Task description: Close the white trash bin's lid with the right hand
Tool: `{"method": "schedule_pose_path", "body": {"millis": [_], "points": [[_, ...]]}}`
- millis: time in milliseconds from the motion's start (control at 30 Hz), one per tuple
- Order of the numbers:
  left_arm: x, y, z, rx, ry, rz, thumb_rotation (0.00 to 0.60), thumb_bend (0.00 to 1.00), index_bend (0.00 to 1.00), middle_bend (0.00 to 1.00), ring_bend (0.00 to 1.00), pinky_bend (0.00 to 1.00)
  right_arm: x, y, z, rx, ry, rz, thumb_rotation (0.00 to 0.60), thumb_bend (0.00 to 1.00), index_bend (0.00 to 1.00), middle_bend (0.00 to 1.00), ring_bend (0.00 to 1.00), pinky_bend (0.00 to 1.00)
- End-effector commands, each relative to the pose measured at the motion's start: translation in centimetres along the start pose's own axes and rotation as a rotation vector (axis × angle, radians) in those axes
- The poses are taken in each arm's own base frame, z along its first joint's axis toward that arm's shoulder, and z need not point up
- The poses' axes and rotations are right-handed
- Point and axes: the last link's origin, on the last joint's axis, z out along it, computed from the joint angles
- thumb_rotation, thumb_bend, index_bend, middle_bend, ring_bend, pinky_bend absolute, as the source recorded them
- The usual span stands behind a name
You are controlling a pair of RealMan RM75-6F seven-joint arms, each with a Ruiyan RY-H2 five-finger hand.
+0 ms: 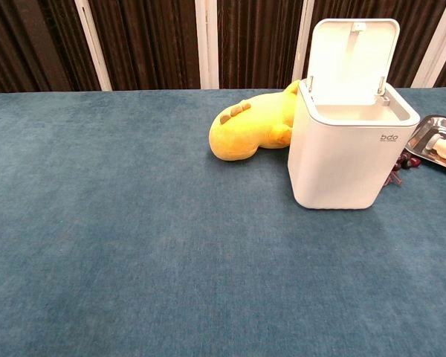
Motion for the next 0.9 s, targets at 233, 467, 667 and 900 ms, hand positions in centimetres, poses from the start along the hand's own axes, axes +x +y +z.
{"method": "schedule_pose_path", "body": {"millis": [233, 467, 667, 900], "points": [[0.0, 0.0, -0.1, 0.002, 0.001, -0.001, 0.600, 0.00, 0.00, 0.00, 0.00, 0.00, 0.1, -0.1, 0.0, 0.003, 0.000, 0.008, 0.600, 0.29, 0.00, 0.00, 0.00, 0.00], [0.2, -0.3, -0.1, 0.017, 0.004, -0.014, 0.600, 0.00, 0.00, 0.00, 0.00, 0.00, 2.2, -1.4, 1.8, 0.006, 0.032, 0.105, 0.600, 0.29, 0.00, 0.01, 0.04, 0.04], [0.3, -0.4, -0.1, 0.022, 0.003, -0.026, 0.600, 0.00, 0.00, 0.00, 0.00, 0.00, 4.7, -2.4, 4.8, -0.011, 0.033, 0.197, 0.600, 0.30, 0.00, 0.26, 0.32, 0.46], [0.3, -0.2, 0.1, 0.013, -0.002, -0.039, 0.600, 0.00, 0.00, 0.00, 0.00, 0.00, 7.7, -4.6, 9.0, -0.016, -0.022, 0.311, 0.600, 0.49, 0.00, 0.63, 0.69, 0.71]]}}
